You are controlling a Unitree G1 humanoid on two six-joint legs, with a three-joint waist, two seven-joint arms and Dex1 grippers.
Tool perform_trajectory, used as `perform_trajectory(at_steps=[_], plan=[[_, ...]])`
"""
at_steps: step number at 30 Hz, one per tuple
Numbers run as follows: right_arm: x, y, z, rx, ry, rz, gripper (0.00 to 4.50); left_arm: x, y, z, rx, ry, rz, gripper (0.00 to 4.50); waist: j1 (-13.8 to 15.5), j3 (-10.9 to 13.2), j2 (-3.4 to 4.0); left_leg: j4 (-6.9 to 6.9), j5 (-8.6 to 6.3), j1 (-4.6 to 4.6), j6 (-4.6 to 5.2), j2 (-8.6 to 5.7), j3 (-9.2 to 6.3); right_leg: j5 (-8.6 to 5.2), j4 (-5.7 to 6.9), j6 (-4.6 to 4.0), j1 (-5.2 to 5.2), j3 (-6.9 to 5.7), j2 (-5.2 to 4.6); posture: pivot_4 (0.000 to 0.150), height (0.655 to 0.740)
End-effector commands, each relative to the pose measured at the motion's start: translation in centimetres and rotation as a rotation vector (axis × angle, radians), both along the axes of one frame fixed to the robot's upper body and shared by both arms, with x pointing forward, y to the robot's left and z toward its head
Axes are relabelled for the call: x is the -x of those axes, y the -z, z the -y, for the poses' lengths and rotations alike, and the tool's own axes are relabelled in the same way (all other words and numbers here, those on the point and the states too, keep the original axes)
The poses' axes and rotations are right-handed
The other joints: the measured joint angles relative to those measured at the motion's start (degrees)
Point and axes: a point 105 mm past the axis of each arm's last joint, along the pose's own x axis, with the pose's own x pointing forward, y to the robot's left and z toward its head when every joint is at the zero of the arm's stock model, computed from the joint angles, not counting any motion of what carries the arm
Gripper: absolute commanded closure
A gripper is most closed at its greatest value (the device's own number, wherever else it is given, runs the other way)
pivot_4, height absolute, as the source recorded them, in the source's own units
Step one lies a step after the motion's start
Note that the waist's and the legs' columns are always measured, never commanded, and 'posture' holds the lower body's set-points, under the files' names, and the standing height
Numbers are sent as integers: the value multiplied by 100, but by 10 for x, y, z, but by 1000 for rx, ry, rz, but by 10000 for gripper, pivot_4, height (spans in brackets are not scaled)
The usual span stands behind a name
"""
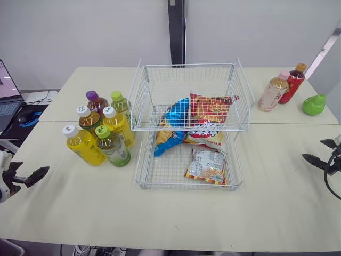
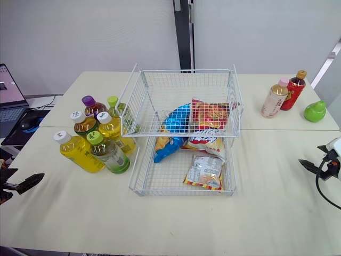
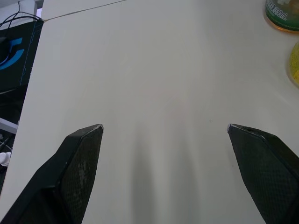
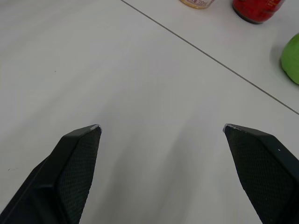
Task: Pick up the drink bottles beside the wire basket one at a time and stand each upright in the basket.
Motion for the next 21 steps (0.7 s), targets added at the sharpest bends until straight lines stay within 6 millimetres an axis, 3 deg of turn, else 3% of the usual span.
perform_trajectory(at_steps=[1, 10, 21], plan=[[-1, -18, 1, 19, -14, 54, 0, -1, -16, -1, -38, 22, 35, 587, 0, 0, 0, 0, 0, 0, 0, 0, 0, 0, 0, 0, 0, 0, 0, 1500, 7400], [-1, -21, 5, 24, 11, 87, 0, 2, -29, -10, -16, -2, 105, 587, -1, 0, 0, 0, 0, 0, 0, 1, 1, 0, 1, -1, 0, -1, 0, 1500, 7400], [0, -25, 9, -7, 44, 122, 0, 4, -36, -8, 33, 15, 164, 587, -1, 0, 0, 0, 0, 0, 0, 1, 1, 1, 1, -1, 0, 0, 0, 1500, 7400]])
